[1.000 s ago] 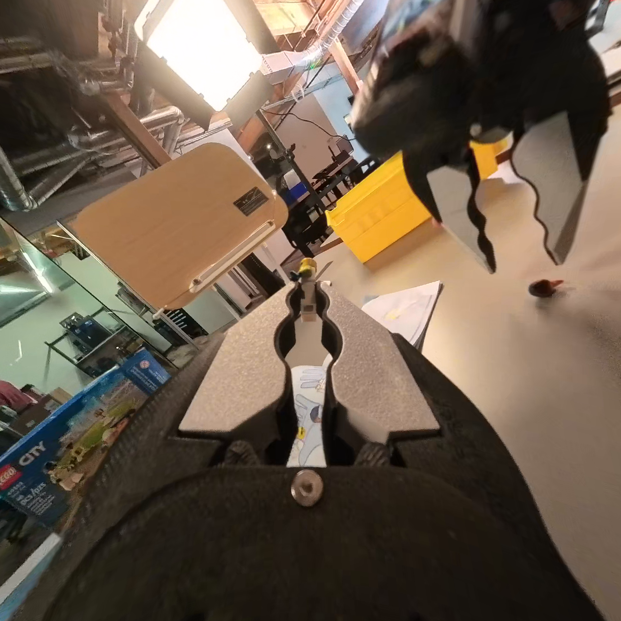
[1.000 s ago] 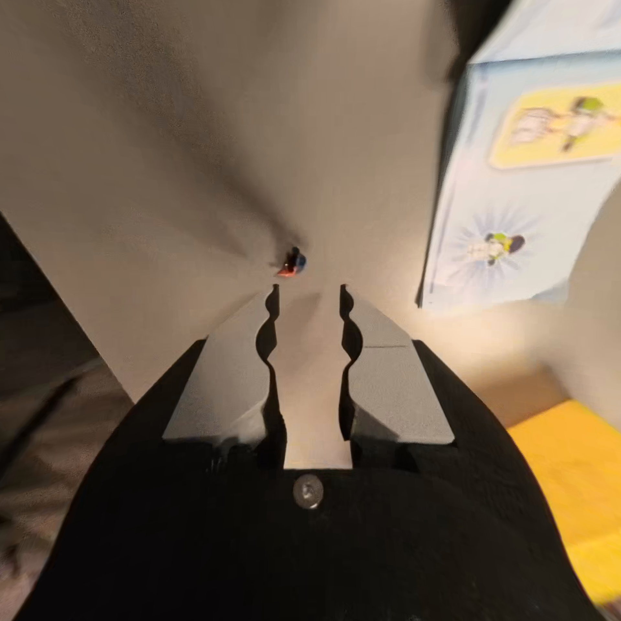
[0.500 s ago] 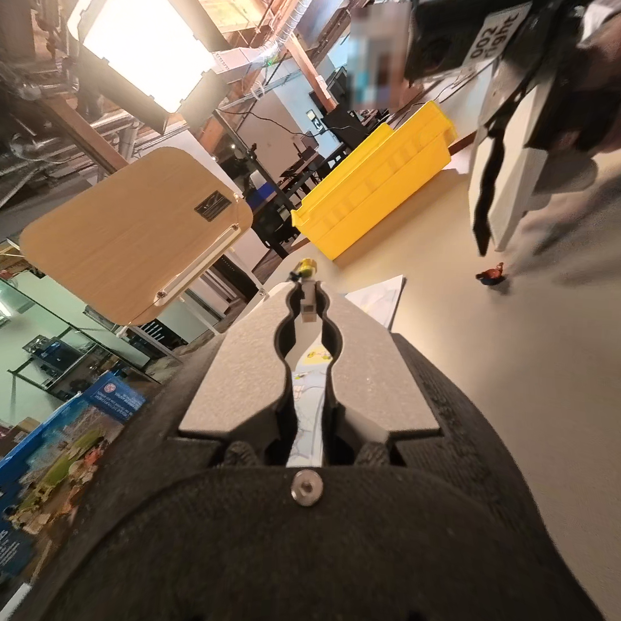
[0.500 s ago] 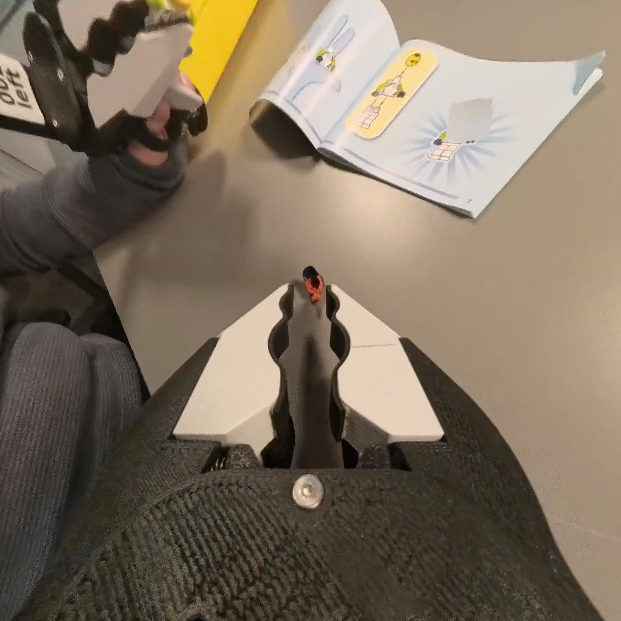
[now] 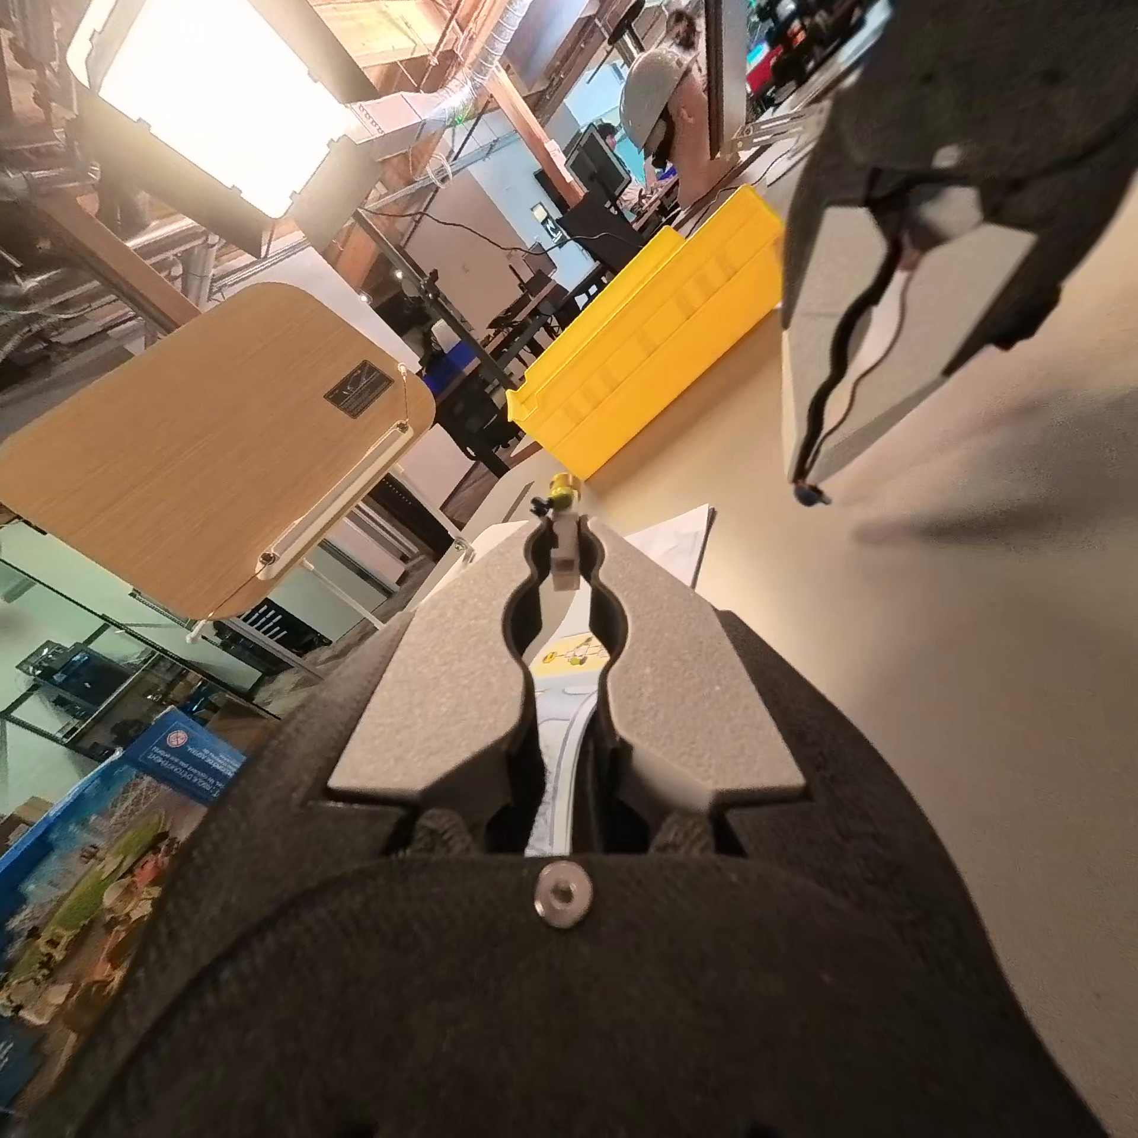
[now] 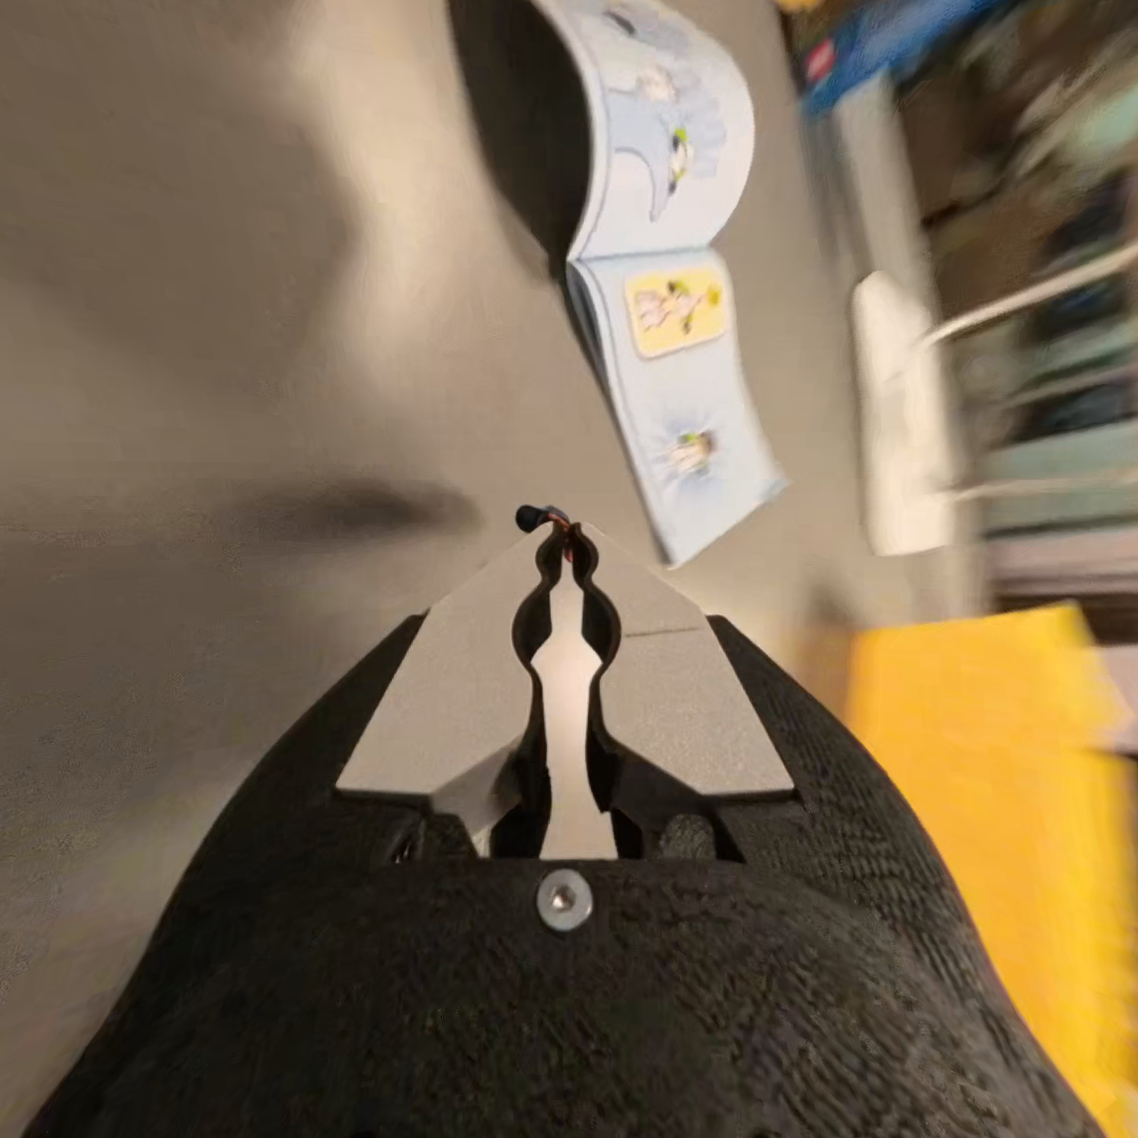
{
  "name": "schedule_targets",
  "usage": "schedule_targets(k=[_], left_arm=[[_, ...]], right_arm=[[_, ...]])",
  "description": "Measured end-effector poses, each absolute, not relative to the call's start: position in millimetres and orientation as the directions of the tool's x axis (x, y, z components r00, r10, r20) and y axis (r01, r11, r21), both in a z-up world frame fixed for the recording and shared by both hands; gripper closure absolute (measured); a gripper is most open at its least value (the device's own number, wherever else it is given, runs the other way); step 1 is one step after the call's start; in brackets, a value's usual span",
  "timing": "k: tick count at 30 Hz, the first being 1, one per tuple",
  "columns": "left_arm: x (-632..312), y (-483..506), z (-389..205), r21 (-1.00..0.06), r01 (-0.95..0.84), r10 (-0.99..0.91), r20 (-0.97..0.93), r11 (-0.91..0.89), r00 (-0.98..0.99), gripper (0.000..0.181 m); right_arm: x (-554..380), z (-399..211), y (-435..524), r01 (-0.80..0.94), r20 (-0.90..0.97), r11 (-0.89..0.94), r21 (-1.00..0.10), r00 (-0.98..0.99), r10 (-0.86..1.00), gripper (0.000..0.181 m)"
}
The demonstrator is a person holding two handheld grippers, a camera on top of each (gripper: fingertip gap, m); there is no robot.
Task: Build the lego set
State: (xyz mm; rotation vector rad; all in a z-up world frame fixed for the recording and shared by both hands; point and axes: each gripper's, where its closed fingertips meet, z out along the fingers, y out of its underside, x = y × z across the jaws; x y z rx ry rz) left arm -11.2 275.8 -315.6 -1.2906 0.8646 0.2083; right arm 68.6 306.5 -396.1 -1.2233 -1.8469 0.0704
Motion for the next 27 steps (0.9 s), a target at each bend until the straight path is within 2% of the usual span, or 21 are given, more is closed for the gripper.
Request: schedule_targets(k=[1, 3, 4, 6, 11, 19, 23, 27], left_arm=[[-11, 276, -315, -0.75, -0.586, -0.319, -0.661, 0.308, 0.679, 0.176], [-11, 275, -315, -0.746, -0.589, -0.317, -0.665, 0.31, 0.676, 0.175], [-10, 275, -315, -0.744, -0.591, -0.318, -0.667, 0.311, 0.673, 0.175], [-9, 274, -316, -0.738, -0.597, -0.319, -0.674, 0.313, 0.666, 0.175], [-6, 273, -316, -0.728, -0.607, -0.316, -0.686, 0.32, 0.655, 0.175], [-3, 271, -315, -0.72, -0.612, -0.318, -0.694, 0.327, 0.646, 0.175], [-1, 270, -315, -0.716, -0.615, -0.32, -0.698, 0.331, 0.641, 0.175], [0, 270, -316, -0.708, -0.623, -0.319, -0.706, 0.333, 0.632, 0.175]], right_arm=[[68, -393, 308, 0.701, 0.769, 0.625, -0.344, -0.172, 0.615, 0.181], [67, -386, 311, 0.663, 0.92, 0.744, -0.083, -0.235, 0.313, 0.181], [67, -386, 310, 0.641, 0.945, 0.768, 0.014, -0.259, 0.2, 0.181], [70, -387, 307, 0.601, 0.959, 0.79, 0.123, -0.276, 0.06, 0.181], [83, -391, 301, 0.561, 0.962, 0.81, 0.172, -0.274, -0.014, 0.181], [105, -399, 289, 0.424, 0.895, 0.824, 0.375, -0.398, -0.203, 0.18], [115, -407, 290, 0.287, 0.807, 0.829, 0.48, -0.516, -0.289, 0.177], [121, -406, 295, 0.214, 0.751, 0.84, 0.499, -0.591, -0.296, 0.179]])
